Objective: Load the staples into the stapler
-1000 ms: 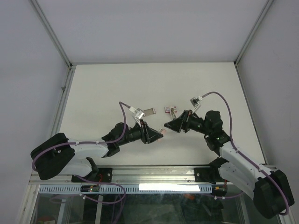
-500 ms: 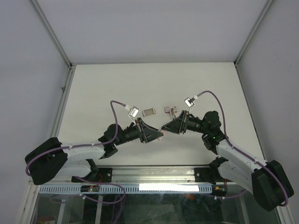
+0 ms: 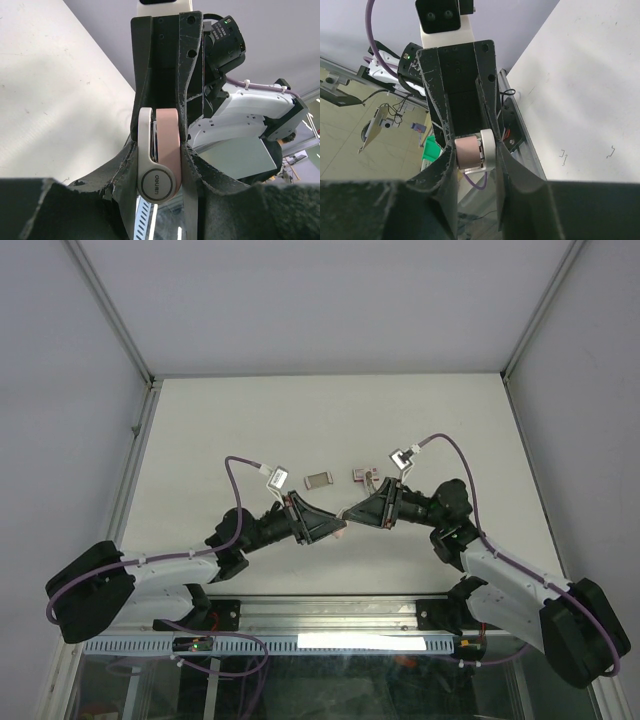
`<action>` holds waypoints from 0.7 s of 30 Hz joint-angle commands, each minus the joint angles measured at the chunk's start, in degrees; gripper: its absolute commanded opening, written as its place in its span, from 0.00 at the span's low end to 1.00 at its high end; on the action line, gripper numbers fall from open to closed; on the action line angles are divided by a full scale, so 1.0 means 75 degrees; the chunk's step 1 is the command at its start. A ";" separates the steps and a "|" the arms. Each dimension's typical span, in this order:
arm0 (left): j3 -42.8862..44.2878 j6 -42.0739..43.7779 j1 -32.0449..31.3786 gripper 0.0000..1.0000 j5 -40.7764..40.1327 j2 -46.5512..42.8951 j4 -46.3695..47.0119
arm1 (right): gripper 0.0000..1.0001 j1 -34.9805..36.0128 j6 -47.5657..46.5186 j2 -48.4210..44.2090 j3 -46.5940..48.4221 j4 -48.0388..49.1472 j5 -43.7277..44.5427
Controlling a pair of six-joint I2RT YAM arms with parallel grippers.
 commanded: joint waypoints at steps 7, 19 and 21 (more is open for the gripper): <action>0.0309 0.0519 0.0410 0.00 -0.0500 -0.0581 -0.1355 | 0.62 -0.0060 -0.0835 -0.0182 0.0935 -0.1905 0.0645; 0.2239 0.2551 0.3673 0.00 -0.3160 0.0216 -0.7994 | 0.86 -0.0367 -0.4288 -0.0650 0.2759 -0.6952 0.5201; 0.2486 0.2804 0.3950 0.00 -0.3242 0.0696 -0.8019 | 0.85 -0.0368 -0.4459 -0.0490 0.2878 -0.7231 0.5934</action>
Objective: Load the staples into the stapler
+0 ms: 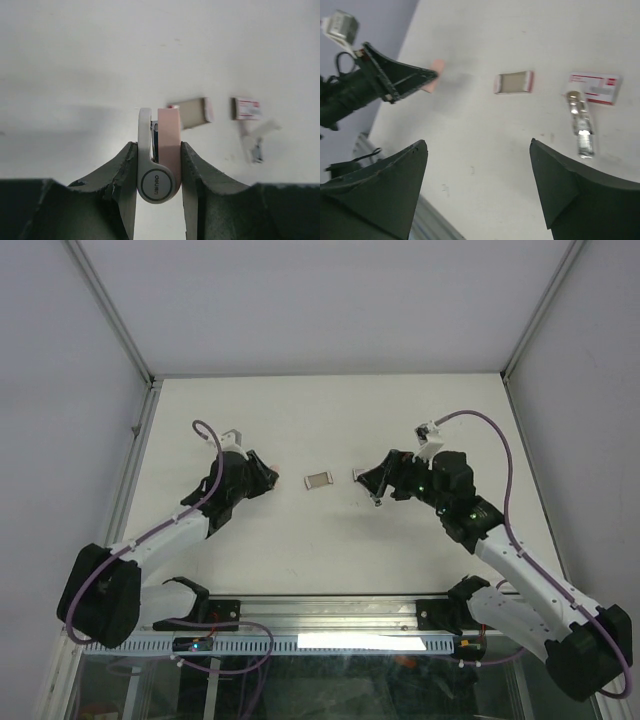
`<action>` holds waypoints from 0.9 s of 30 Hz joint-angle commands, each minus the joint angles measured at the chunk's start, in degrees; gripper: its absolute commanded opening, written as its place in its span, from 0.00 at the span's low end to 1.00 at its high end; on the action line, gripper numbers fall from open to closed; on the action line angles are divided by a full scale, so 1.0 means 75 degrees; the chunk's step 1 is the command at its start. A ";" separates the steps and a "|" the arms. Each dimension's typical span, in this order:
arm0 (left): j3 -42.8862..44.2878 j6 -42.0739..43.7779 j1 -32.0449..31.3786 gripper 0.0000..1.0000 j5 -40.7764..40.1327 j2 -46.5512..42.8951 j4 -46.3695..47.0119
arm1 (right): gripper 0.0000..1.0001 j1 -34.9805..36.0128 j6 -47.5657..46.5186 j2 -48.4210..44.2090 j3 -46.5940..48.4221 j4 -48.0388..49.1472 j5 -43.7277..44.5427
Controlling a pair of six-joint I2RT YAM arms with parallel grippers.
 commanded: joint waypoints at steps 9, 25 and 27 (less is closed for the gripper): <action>0.1687 0.1802 0.1177 0.00 -0.2463 0.2433 -0.1574 | 0.84 -0.0021 -0.1471 0.0433 0.0551 -0.1147 0.2363; 0.1764 0.2463 0.1245 0.83 -0.1736 0.1247 -0.1589 | 0.84 -0.0027 -0.1507 0.0430 0.0367 -0.1351 0.2451; 0.1774 0.2574 0.0957 0.79 -0.1003 0.1109 -0.1243 | 0.84 -0.0081 -0.1505 0.0436 0.0324 -0.1393 0.2487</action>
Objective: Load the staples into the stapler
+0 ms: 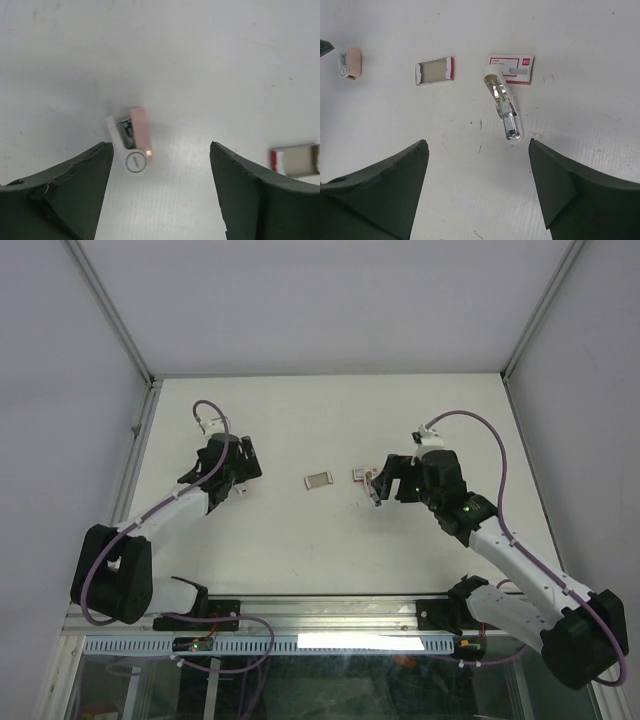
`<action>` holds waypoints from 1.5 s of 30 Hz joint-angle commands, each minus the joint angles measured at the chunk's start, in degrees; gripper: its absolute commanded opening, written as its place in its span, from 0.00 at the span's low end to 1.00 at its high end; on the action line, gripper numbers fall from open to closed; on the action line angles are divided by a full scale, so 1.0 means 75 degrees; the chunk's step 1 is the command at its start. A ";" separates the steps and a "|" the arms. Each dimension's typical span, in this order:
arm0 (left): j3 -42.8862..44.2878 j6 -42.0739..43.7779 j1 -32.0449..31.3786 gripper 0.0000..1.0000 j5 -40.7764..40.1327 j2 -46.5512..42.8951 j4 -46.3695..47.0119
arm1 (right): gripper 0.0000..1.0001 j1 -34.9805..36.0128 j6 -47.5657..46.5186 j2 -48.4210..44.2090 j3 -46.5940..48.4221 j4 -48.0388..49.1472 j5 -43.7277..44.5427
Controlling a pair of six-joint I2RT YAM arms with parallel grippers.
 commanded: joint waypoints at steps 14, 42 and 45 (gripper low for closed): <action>0.2366 0.1278 -0.3107 0.76 0.4541 0.3015 0.3700 | 0.84 -0.2011 0.0701 -0.0175 -0.0610 0.0292 -0.1547; 0.3294 0.1731 -0.3419 0.15 0.4741 0.4546 0.4290 | 0.82 -0.2449 0.0756 -0.0348 -0.0895 0.0315 -0.2127; 0.2652 0.1724 -0.3425 0.06 0.4132 0.3888 0.4500 | 0.82 -0.2450 0.0692 -0.0368 -0.0836 0.0191 -0.2160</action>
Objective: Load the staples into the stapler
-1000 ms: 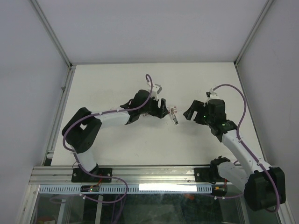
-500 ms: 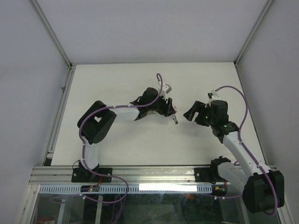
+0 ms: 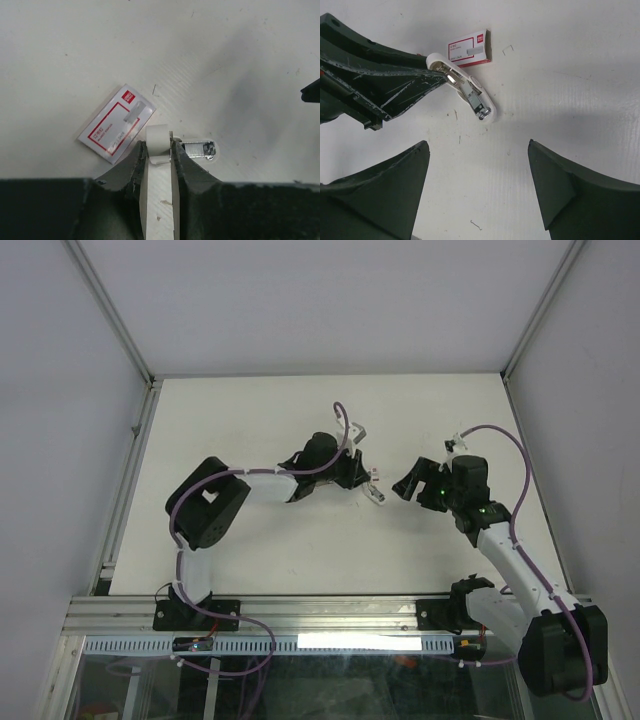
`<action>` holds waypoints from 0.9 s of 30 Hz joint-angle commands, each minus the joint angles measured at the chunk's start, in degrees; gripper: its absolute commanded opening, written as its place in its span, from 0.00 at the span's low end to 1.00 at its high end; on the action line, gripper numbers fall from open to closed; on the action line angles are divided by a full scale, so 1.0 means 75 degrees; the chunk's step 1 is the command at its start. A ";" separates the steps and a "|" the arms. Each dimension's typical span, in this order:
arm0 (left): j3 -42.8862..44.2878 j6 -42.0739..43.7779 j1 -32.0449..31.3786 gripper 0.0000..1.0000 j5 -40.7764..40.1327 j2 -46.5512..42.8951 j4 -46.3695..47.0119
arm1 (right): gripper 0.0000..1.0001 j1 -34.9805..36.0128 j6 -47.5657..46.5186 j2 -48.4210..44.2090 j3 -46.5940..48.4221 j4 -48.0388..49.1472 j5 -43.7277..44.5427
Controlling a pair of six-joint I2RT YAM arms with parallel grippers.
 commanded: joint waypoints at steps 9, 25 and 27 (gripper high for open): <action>-0.3924 0.0326 -0.0363 0.00 -0.3851 -0.3859 0.1498 | 0.82 -0.0059 -0.0085 -0.0125 -0.0121 0.0457 -0.0286; -0.5116 0.0570 -0.1019 0.00 -0.6453 -0.5156 0.0598 | 0.81 -0.0049 -0.0017 0.0443 -0.0276 0.0939 -0.0533; -0.5020 0.0657 -0.1147 0.00 -0.6559 -0.4998 0.0483 | 0.81 -0.0049 -0.0023 0.0464 -0.0288 0.0934 -0.0528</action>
